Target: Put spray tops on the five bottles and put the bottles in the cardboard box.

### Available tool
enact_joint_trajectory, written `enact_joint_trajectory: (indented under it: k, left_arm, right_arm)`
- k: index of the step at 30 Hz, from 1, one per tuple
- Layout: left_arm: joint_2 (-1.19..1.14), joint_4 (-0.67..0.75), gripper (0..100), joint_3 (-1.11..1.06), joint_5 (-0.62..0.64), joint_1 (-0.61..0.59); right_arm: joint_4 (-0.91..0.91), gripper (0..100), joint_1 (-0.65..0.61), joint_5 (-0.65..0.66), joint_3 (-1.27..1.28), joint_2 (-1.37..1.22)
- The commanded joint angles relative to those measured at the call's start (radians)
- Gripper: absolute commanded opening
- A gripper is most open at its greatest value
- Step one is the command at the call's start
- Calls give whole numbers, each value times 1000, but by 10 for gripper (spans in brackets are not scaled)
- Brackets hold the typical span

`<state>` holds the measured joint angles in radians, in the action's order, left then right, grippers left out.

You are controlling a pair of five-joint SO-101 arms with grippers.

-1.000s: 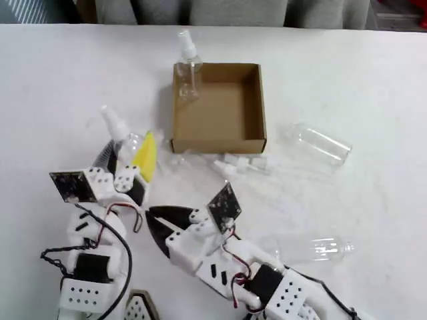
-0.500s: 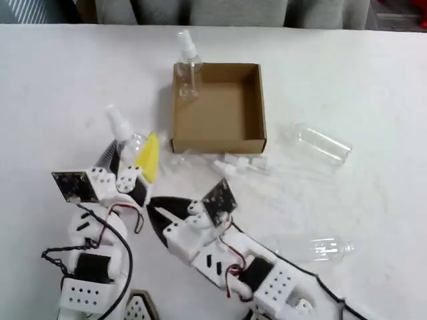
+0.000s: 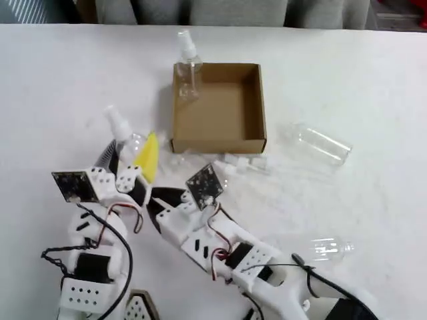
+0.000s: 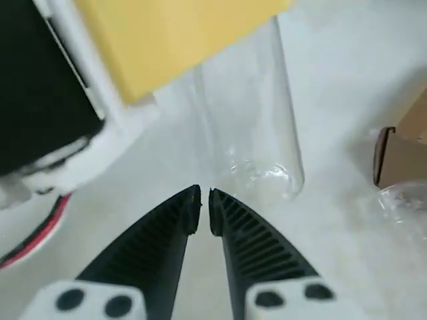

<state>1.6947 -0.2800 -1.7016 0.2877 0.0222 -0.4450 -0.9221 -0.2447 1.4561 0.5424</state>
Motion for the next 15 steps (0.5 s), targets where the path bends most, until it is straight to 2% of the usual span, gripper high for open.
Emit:
enact_joint_trajectory:
  k: [1,15]
  left_arm:
    - [27,18,22,3,-37,10]
    - [30,-25,22,3,-41,36]
  right_arm:
    - [-19,15,33,9,-49,-4]
    - [-19,15,81,15,-71,-12]
